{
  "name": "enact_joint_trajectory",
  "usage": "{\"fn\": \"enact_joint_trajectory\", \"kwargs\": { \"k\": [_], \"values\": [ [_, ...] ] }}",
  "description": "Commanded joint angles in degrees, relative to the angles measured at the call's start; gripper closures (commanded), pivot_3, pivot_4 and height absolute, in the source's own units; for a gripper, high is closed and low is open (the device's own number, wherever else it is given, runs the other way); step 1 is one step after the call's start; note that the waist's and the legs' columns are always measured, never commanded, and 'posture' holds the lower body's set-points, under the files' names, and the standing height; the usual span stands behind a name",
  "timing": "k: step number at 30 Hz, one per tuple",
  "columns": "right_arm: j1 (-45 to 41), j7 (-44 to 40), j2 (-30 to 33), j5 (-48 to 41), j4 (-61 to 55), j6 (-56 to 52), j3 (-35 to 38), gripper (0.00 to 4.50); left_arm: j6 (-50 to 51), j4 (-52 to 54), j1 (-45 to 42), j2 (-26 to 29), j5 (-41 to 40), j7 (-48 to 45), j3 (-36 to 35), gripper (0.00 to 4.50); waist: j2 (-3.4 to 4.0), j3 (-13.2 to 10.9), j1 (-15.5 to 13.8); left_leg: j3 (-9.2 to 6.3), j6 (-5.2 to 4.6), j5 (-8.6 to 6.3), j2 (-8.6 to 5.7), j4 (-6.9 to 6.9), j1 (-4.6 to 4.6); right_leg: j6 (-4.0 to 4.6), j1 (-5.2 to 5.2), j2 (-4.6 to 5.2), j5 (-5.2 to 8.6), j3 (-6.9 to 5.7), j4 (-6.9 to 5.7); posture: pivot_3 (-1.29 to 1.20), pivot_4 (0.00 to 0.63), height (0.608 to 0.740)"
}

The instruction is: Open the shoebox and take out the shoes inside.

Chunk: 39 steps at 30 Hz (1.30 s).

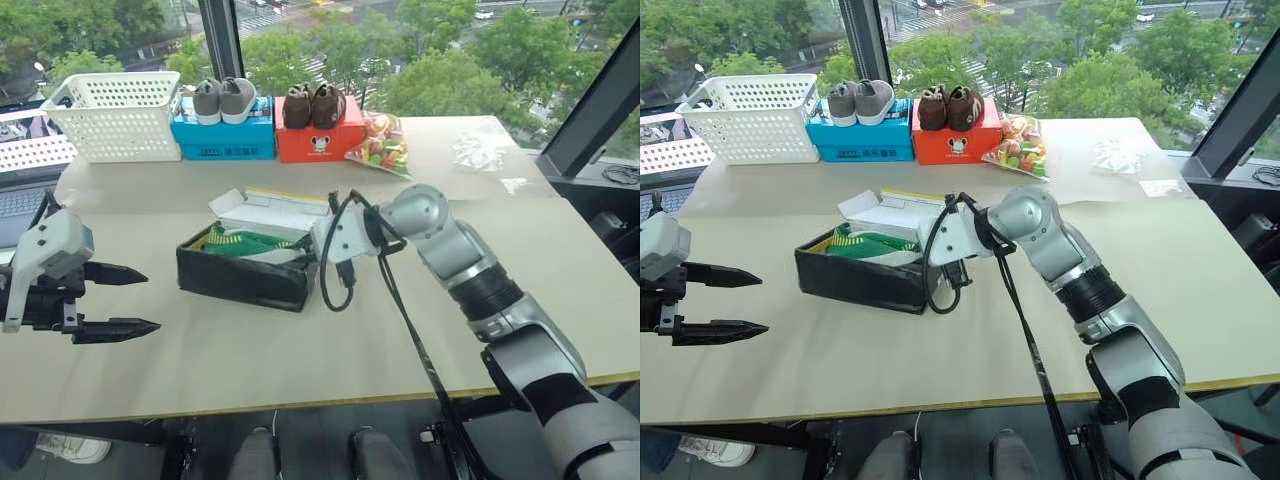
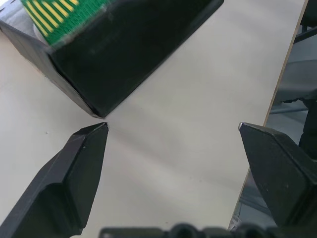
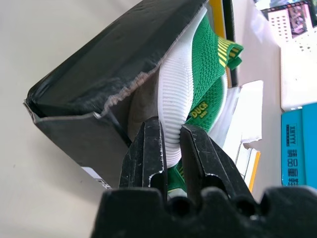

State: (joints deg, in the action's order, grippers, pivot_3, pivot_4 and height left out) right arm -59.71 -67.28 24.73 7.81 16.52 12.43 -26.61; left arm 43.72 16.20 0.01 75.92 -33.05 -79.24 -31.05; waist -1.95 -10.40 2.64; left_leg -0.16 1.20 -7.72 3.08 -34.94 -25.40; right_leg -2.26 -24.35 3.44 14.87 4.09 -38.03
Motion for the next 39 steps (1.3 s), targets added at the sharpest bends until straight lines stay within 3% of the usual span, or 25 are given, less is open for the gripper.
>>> {"fn": "enact_joint_trajectory", "kwargs": {
  "k": [1,7,9,10,14,20,22,25,26,28,30,33,35,37,39],
  "values": [
    [-1.17,4.57,0.48,4.01,3.21,4.91,0.71,4.33,-0.91,0.63,-0.8,0.0,-0.13,0.2,-0.9,0.0,0.0,0.0,0.03,0.0,0.0,0.0,0.0,-0.01,0.02,0.0,0.02,0.0,0.0,0.0,0.0,0.0,0.15,0.74],
    [-3.24,9.46,-0.47,6.57,7.76,4.49,2.46,4.33,-1.11,0.48,-1.02,0.05,-0.09,0.24,-0.6,0.0,-0.01,0.0,-0.03,0.0,0.01,0.01,0.0,-0.03,0.06,0.0,0.05,0.0,0.0,0.0,-0.02,0.0,0.15,0.74],
    [-0.85,3.29,0.77,4.67,4.72,-0.72,1.21,4.33,-1.27,0.34,-1.27,0.11,-0.08,0.27,-0.31,0.0,-0.01,0.0,-0.06,0.0,0.01,0.01,0.0,-0.03,0.05,0.0,0.05,0.0,0.0,0.0,-0.01,0.0,0.15,0.74],
    [-0.02,1.91,2.11,5.86,4.06,1.66,-0.26,4.33,-1.35,0.29,-1.38,0.12,-0.08,0.3,-0.21,0.0,-0.01,0.0,-0.14,-0.01,0.01,0.01,0.0,-0.02,0.03,0.0,0.04,0.0,0.0,0.0,-0.01,0.0,0.15,0.74],
    [0.01,1.89,1.52,4.54,2.71,-1.64,1.18,4.33,-1.79,-0.09,-1.84,0.15,0.05,0.33,0.33,0.0,-0.01,-0.01,-0.08,-0.01,0.02,0.0,-0.01,0.0,0.0,-0.02,0.03,0.0,0.02,0.01,0.0,0.0,0.15,0.74],
    [-2.43,8.03,0.21,6.05,4.38,-1.53,3.26,4.33,-2.22,-0.44,-2.75,0.16,0.02,0.68,1.48,0.0,-0.01,-0.01,0.04,-0.02,0.02,0.0,0.0,-0.01,0.02,-0.01,0.03,0.0,0.02,0.01,-0.02,0.0,0.15,0.74],
    [-0.5,0.82,-1.4,-4.51,-1.28,-14.32,5.93,4.33,-2.34,-0.57,-3.08,0.15,0.0,0.79,1.86,0.0,-0.02,-0.01,0.04,-0.02,0.02,0.0,0.0,0.0,0.02,-0.01,0.01,0.0,0.02,0.0,-0.02,0.0,0.15,0.74],
    [-3.05,5.72,-6.57,-11.91,0.64,-32.31,13.44,4.33,-1.95,-0.56,-3.9,-0.17,-0.72,1.15,2.26,0.0,-0.05,-0.01,0.19,-0.02,0.01,0.0,0.01,0.0,0.01,-0.01,0.04,-0.01,0.02,0.01,-0.04,0.0,0.15,0.74],
    [-2.8,3.78,-5.54,-11.56,-0.02,-33.7,12.69,4.33,-1.87,-0.48,-3.88,-0.16,-0.73,1.19,2.26,0.0,-0.05,-0.02,0.25,-0.03,0.01,0.0,0.03,0.0,0.01,0.0,0.04,-0.03,0.01,0.01,-0.05,0.0,0.15,0.74],
    [-1.67,1.31,-2.96,-8.54,-1.19,-30.98,9.51,4.33,-1.91,-0.5,-3.9,-0.1,-0.56,1.24,2.47,0.0,-0.04,-0.03,-0.08,-0.03,0.01,0.01,0.02,-0.01,0.01,0.01,0.03,-0.03,0.01,0.0,-0.07,0.0,0.15,0.74],
    [-1.56,1.4,-3.99,-11.68,-1.62,-36.34,11.03,4.33,-1.93,-0.49,-3.94,-0.13,-0.44,1.34,2.62,0.0,-0.04,-0.03,-0.34,-0.04,0.02,0.0,-0.01,0.0,0.0,-0.02,0.04,0.0,0.03,-0.02,-0.02,0.0,0.15,0.74],
    [-1.84,6.14,-3.09,-5.93,1.43,-30.12,8.87,4.33,-2.01,-0.56,-4.0,-0.03,-0.38,1.36,2.75,0.0,-0.05,-0.03,-0.13,-0.03,0.02,0.0,-0.01,0.0,-0.01,-0.02,0.02,0.0,0.03,-0.02,-0.02,0.0,0.15,0.74],
    [-0.97,2.48,-3.05,-9.21,-1.11,-33.96,9.26,4.33,-1.98,-0.6,-4.06,-0.01,-0.4,1.36,2.81,0.0,-0.05,-0.03,-0.03,-0.03,0.02,0.0,0.0,0.0,0.0,-0.01,0.01,-0.01,0.03,-0.02,-0.04,0.0,0.15,0.74],
    [-0.64,4.65,-1.84,-4.83,-0.6,-28.64,6.88,4.33,-2.18,-0.69,-3.94,0.13,-0.17,1.22,2.84,0.0,-0.05,-0.03,0.01,-0.03,0.02,0.0,0.0,0.01,0.0,-0.01,0.0,-0.01,0.03,-0.01,-0.03,0.0,0.15,0.74],
    [-0.66,1.55,-3.12,-10.75,-1.88,-33.84,9.6,4.33,-2.04,-0.66,-4.02,0.03,-0.3,1.3,2.77,0.0,-0.05,-0.03,0.0,-0.03,0.02,0.0,0.0,0.02,-0.01,-0.01,0.0,-0.01,0.03,-0.01,-0.02,0.0,0.15,0.74]
  ]
}}
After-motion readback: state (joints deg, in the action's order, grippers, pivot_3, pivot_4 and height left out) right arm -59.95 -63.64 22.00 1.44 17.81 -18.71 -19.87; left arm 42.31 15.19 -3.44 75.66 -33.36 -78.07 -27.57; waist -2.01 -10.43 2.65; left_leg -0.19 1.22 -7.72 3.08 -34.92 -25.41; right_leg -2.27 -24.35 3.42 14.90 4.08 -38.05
